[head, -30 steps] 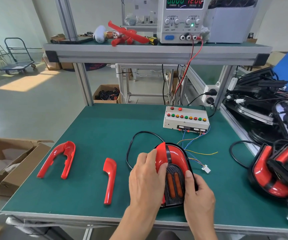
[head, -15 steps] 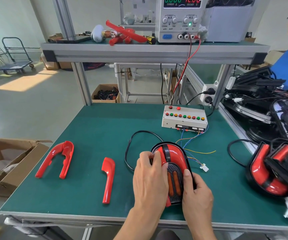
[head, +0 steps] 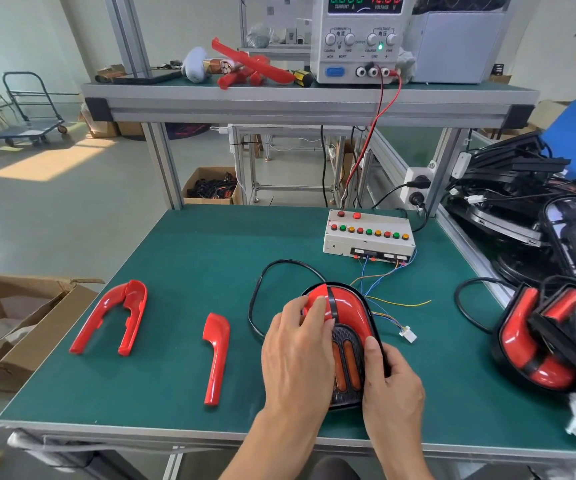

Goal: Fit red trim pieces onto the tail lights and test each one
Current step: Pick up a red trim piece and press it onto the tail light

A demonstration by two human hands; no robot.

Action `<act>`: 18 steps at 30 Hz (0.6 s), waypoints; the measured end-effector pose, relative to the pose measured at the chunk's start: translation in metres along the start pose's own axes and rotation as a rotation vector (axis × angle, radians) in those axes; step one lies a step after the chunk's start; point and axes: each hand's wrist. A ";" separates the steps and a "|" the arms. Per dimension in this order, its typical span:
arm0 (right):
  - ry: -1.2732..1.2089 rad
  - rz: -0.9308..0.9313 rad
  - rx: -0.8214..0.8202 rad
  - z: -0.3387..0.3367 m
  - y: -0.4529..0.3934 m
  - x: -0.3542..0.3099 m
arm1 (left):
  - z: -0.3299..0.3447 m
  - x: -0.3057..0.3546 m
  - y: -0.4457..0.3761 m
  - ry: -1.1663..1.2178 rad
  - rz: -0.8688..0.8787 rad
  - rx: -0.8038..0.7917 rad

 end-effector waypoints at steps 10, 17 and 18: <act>0.001 -0.013 -0.004 0.000 0.000 0.001 | 0.013 -0.012 0.004 0.031 0.070 0.061; 0.017 -0.028 -0.005 0.000 0.000 0.002 | 0.018 -0.021 0.012 0.048 0.096 0.127; 0.016 -0.029 -0.005 0.000 0.000 0.002 | 0.019 -0.022 0.012 0.058 0.092 0.126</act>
Point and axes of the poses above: each hand's wrist, its own y-axis away from the middle knuckle, its own z-axis out of the palm, x = y × z, and after that the axes turned 9 degrees about x, right-handed
